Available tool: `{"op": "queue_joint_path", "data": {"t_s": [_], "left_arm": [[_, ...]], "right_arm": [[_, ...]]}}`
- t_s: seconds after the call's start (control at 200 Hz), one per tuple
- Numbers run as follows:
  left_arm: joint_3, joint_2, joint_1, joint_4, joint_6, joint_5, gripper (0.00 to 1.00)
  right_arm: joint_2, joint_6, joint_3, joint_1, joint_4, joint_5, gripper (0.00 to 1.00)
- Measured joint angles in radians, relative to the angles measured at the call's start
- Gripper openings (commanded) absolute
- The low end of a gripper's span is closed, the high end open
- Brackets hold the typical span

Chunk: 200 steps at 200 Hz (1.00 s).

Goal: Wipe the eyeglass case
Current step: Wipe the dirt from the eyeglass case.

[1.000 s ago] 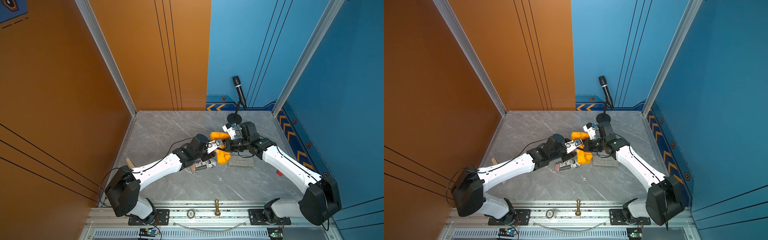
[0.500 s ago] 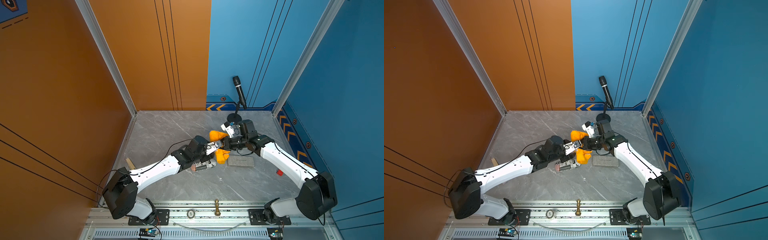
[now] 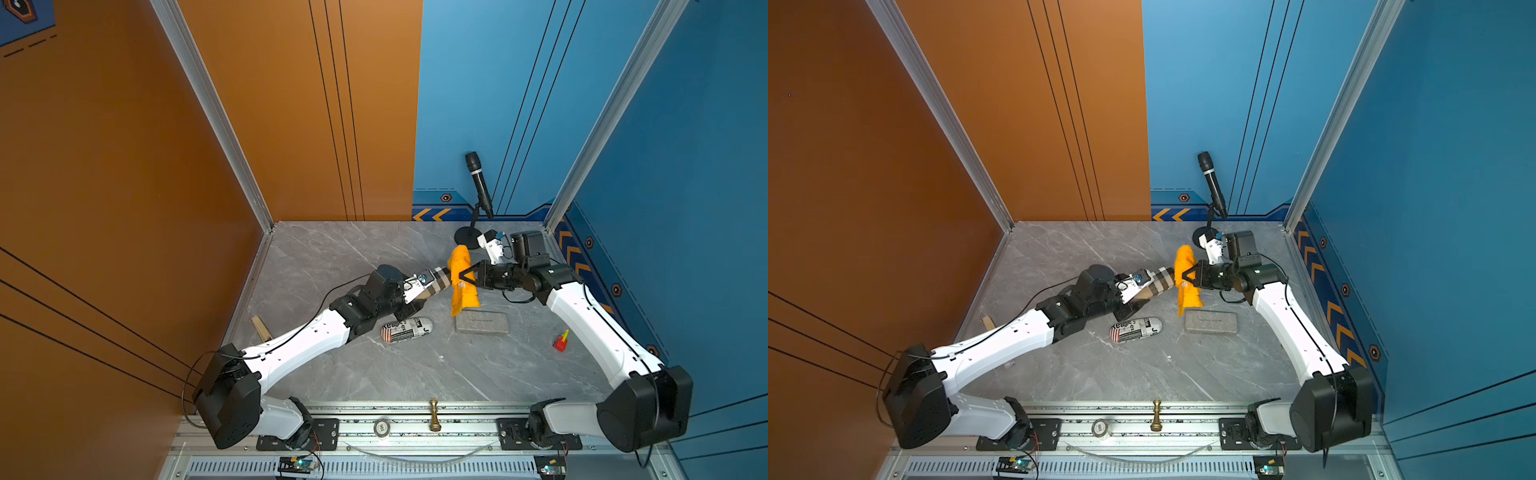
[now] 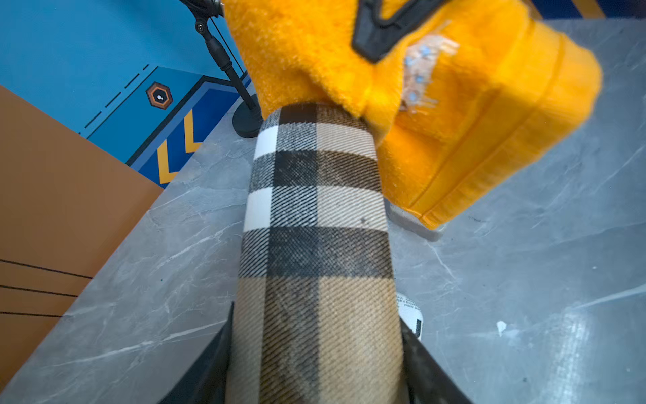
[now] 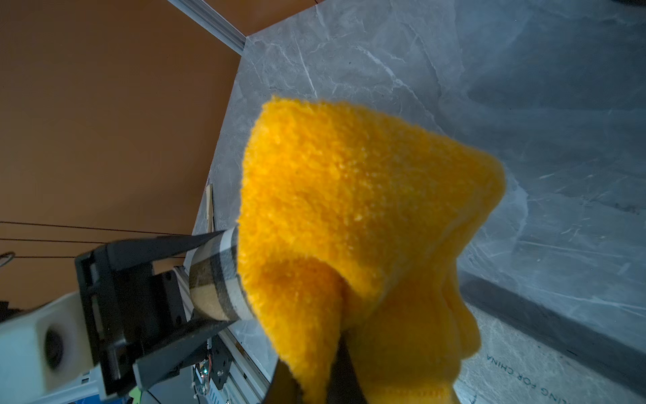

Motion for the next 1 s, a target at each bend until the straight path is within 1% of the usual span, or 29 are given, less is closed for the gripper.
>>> {"op": "queue_joint_path", "data": {"t_s": [0.1, 0.16, 0.25, 0.335, 0.461, 0.631, 0.701, 0.881, 0.926, 1.001], "left_arm": [[0.037, 0.0, 0.049, -0.011, -0.121, 0.13, 0.41], [0.039, 0.0, 0.074, -0.005, -0.198, 0.21, 0.41], [0.038, 0.001, 0.107, 0.011, -0.311, 0.329, 0.42], [0.038, 0.001, 0.119, 0.024, -0.389, 0.43, 0.42], [0.026, 0.003, 0.14, 0.015, -0.459, 0.475, 0.42], [0.008, 0.003, 0.148, 0.013, -0.518, 0.495, 0.43], [0.004, 0.003, 0.148, 0.018, -0.536, 0.509, 0.42], [0.002, 0.019, 0.148, 0.016, -0.551, 0.53, 0.42], [0.002, 0.028, 0.149, 0.013, -0.552, 0.536, 0.42], [0.002, 0.037, 0.149, 0.017, -0.554, 0.544, 0.42]], "right_arm": [[-0.108, 0.003, -0.051, 0.095, 0.041, 0.038, 0.0], [-0.142, 0.009, -0.07, 0.159, 0.072, 0.053, 0.0], [-0.141, 0.01, -0.082, 0.249, 0.121, 0.064, 0.0], [-0.109, 0.008, -0.085, 0.301, 0.149, 0.078, 0.0], [-0.082, 0.007, -0.084, 0.289, 0.163, 0.07, 0.0], [-0.071, -0.026, -0.077, 0.197, 0.141, 0.047, 0.0], [-0.068, -0.043, -0.062, 0.206, 0.123, 0.055, 0.0], [-0.033, -0.069, -0.029, 0.303, 0.111, 0.081, 0.0], [-0.029, -0.071, -0.029, 0.303, 0.106, 0.084, 0.0], [-0.026, -0.069, -0.032, 0.261, 0.101, 0.056, 0.0]]}}
